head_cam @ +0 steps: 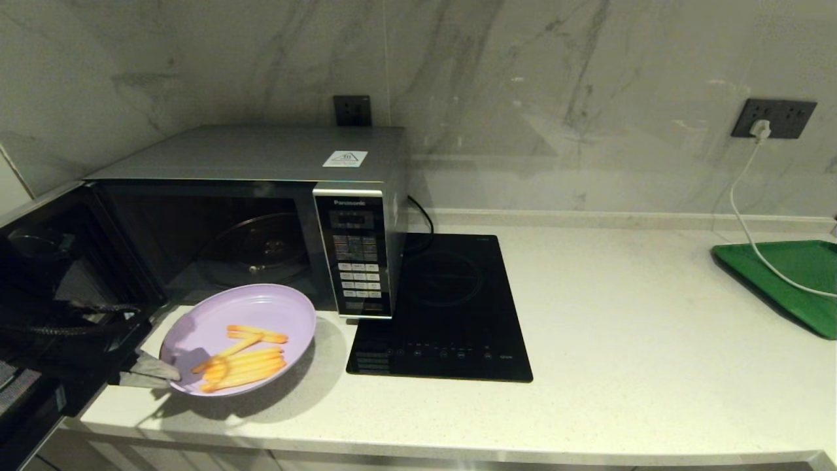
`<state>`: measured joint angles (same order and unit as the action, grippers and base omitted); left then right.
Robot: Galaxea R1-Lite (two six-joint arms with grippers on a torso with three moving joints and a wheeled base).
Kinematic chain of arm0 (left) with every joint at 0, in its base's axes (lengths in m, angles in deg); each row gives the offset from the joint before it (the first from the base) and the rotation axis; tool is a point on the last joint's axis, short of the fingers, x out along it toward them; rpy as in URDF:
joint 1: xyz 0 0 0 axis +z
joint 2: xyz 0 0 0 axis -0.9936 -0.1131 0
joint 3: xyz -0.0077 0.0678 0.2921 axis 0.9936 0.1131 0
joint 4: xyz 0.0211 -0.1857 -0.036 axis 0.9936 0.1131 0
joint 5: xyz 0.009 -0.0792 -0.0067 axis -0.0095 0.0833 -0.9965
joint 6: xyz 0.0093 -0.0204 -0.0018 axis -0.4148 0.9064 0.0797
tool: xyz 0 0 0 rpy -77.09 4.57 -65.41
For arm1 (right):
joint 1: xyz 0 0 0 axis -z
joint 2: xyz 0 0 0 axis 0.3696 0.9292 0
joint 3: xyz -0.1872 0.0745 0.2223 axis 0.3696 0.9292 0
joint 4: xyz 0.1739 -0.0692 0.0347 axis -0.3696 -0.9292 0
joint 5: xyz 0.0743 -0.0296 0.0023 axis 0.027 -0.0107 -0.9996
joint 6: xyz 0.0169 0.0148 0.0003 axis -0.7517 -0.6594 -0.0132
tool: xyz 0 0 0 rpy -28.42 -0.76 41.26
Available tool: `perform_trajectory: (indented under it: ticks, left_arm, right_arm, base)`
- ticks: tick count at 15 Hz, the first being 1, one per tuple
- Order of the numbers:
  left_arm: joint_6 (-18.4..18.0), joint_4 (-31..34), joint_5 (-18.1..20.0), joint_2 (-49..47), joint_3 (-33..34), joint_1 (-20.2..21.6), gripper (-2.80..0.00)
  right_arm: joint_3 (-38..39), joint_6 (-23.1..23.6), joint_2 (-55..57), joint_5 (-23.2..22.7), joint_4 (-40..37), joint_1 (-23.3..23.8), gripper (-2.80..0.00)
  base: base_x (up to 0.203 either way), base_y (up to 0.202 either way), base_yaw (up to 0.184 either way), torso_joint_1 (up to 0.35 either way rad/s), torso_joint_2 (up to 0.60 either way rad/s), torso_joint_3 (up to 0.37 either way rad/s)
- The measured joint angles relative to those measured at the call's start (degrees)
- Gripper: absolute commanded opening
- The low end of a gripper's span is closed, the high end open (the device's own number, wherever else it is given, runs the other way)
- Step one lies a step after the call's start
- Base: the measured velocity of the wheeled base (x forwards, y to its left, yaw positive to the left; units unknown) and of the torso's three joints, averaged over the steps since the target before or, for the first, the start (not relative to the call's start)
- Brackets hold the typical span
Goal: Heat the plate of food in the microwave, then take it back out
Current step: Put the plate in the microwave oven
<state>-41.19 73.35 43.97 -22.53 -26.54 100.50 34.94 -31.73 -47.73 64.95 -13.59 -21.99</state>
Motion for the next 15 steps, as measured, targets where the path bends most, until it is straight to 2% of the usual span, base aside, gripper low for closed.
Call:
perform_trajectory:
  ticks: [3, 5, 8, 11, 13, 15]
  left_arm:
    - [-0.27, 0.09, 0.11, -5.39, -6.15, 3.69, -2.8]
    - [1.36, 0.27, -0.04, -9.4, -12.13, 4.44, -2.8]
    - [6.8, 1.82, -0.49, -16.34, -23.83, 4.75, -2.8]
    - [10.62, 7.44, -0.52, -23.08, -35.7, 4.54, -2.8]
    - [13.87, 9.96, -0.41, -26.75, -40.22, 3.71, -2.8]
    - [16.75, 10.15, -0.33, -28.69, -41.49, 2.34, -2.8]
  right_arm:
    - [0.0, -0.01, 0.0, 0.04, 0.01, 0.0, -2.8]
    - [0.0, -0.01, 0.0, -0.04, 0.01, 0.0, -2.8]
    - [0.0, 0.04, 0.0, -0.01, 0.01, 0.0, -2.8]
    - [0.0, 0.01, 0.0, 0.0, 0.01, 0.0, -2.8]
    - [0.0, 0.01, 0.0, -0.01, 0.01, 0.0, -2.8]
    - [0.0, -0.03, 0.0, 0.0, 0.01, 0.0, -2.8]
  base:
    - [0.0, 0.0, 0.0, 0.0, 0.0, 0.0]
    - [0.0, 0.0, 0.0, 0.0, 0.0, 0.0]
    - [0.0, 0.0, 0.0, 0.0, 0.0, 0.0]
    - [0.0, 0.0, 0.0, 0.0, 0.0, 0.0]
    - [0.0, 0.0, 0.0, 0.0, 0.0, 0.0]
    - [0.0, 0.0, 0.0, 0.0, 0.0, 0.0]
